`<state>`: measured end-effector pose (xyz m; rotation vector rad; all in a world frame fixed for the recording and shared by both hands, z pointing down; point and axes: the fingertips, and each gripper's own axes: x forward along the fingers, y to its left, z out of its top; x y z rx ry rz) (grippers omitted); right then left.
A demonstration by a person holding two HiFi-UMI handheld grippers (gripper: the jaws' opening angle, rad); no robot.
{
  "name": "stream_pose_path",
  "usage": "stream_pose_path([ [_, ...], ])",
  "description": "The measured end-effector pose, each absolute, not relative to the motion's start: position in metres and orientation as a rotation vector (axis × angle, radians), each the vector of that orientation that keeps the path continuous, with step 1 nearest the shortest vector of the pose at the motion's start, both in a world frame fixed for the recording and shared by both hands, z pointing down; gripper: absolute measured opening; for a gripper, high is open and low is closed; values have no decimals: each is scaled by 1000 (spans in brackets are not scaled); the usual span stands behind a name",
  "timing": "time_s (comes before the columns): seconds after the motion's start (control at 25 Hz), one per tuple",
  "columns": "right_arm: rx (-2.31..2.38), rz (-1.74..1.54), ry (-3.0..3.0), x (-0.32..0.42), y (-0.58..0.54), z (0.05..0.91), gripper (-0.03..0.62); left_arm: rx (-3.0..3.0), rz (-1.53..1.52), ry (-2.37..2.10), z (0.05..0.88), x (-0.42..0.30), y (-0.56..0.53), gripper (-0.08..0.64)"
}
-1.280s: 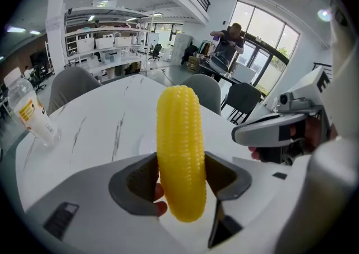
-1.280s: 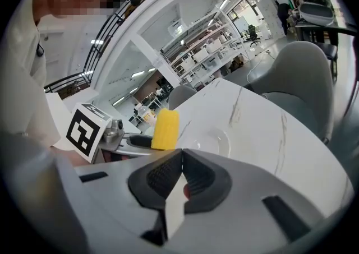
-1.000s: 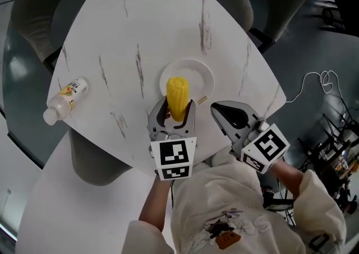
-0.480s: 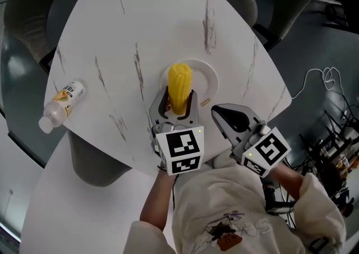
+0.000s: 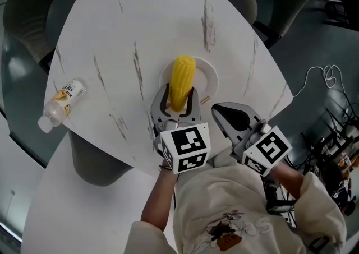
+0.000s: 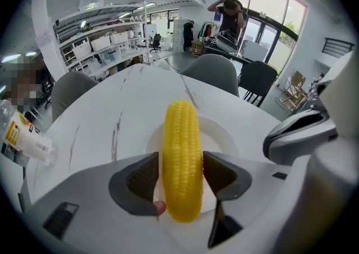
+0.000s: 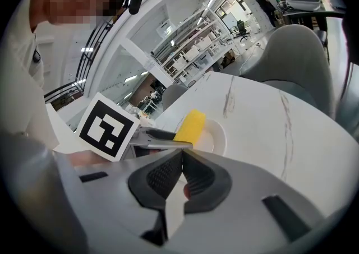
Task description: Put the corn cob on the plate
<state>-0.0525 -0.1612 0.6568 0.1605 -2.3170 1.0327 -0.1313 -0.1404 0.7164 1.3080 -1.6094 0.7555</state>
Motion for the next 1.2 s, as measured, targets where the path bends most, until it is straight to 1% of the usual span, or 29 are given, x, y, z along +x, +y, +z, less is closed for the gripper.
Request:
stream_pose_path([
  [0.2, 147, 1022, -2325, -51, -157, 652, 6, 1312, 743, -1631, 706, -129, -134, 256],
  [0.6, 143, 974, -2371, -46, -155, 633, 6, 1308, 541, -1668, 671, -125, -125, 249],
  [0.68, 139, 970, -2381, -44, -153, 630, 6, 1283, 516, -1710, 663, -129, -121, 166],
  [0.84, 122, 953, -2408, -46, -146, 623, 6, 1239, 467, -1785, 649, -137, -108, 92],
  [0.92, 111, 959, -2417, -45, -141, 616, 6, 1236, 450, -1779, 643, -133, -100, 12],
  [1.2, -41, 991, -2427, -46, -106, 587, 6, 1350, 404, -1707, 615, -109, -78, 9],
])
